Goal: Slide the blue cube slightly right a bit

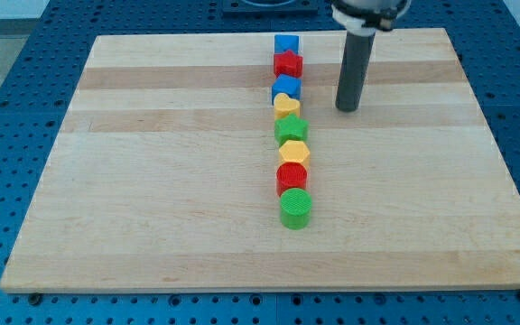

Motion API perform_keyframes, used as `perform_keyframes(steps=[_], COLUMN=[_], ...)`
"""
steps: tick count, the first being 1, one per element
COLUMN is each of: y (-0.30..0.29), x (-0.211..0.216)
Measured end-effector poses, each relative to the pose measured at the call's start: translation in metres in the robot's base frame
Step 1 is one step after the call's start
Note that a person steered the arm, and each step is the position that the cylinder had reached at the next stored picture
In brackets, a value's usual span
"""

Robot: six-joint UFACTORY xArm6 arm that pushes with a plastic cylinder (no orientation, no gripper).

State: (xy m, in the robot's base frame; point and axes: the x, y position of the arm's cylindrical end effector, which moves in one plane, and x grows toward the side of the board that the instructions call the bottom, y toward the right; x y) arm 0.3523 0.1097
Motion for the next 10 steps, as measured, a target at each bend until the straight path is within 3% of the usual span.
perform_keyframes(steps=[3, 4, 5, 6, 7, 8, 10], y=[-0.079, -0.061, 0.027, 0.037, -0.014, -0.073, -0.260], x=[-0.010, -0.010, 0.005, 0.118, 0.254, 0.266, 0.094])
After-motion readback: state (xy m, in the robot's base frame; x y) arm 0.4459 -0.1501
